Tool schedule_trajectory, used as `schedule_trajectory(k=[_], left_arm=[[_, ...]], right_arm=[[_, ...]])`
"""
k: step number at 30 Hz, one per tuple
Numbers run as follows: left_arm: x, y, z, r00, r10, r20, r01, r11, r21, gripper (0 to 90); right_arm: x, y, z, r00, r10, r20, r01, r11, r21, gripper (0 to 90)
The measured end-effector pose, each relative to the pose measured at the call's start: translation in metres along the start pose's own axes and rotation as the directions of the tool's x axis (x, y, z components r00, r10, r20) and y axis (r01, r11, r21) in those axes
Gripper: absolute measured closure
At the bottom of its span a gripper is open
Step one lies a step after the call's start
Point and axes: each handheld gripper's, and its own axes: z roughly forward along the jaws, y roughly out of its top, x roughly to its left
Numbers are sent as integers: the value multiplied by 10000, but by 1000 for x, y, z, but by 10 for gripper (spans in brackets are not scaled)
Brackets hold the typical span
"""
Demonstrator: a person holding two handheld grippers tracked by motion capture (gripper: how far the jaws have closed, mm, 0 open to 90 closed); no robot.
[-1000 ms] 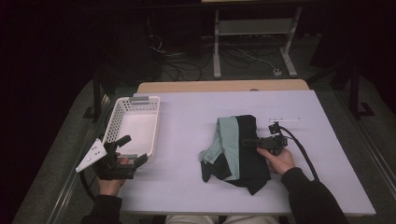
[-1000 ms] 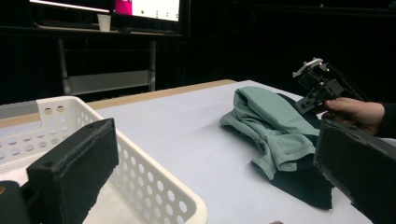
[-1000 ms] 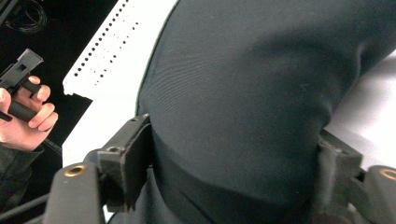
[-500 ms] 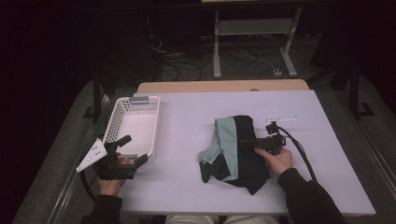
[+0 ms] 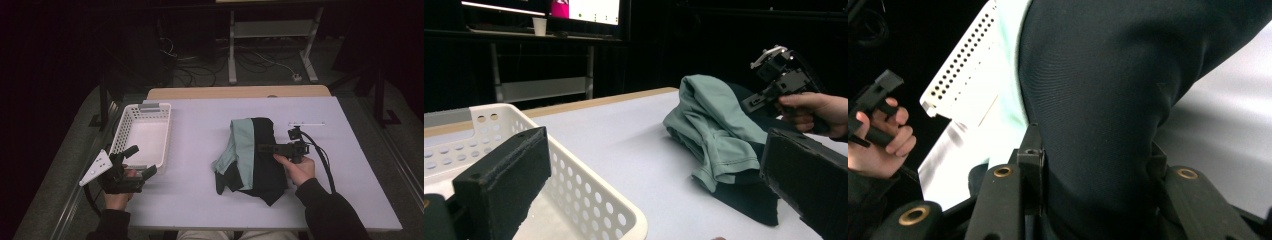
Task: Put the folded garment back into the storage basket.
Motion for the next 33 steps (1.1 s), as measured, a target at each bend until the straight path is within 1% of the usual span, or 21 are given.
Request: schedule_trajectory(k=[2, 6, 9, 12, 21, 33], left_arm=[[0, 0, 0, 10000, -18, -7, 18, 10000, -7, 0], [0, 0, -1, 10000, -51, -24, 51, 10000, -46, 0], [0, 0, -2, 10000, -56, -45, 56, 10000, -53, 0], [0, 0, -2, 10000, -59, -55, 58, 10000, -60, 0], [0, 0, -3, 9999, -106, -61, 105, 9999, -132, 0], [0, 0, -3, 9999, -120, -66, 119, 9998, -181, 0]], right_arm=[[2, 3, -2, 10000, 38, -3, -38, 9999, -162, 587], [6, 7, -6, 9999, 95, 85, -92, 9994, -321, 587], [7, 11, -9, 9998, 184, 30, -183, 9986, -490, 586], [10, 15, -13, 9998, 175, 11, -174, 9978, -647, 586], [20, 31, -23, 9994, 251, -224, -277, 9913, -1285, 586], [30, 44, -28, 9991, 292, -323, -346, 9830, -1805, 586]])
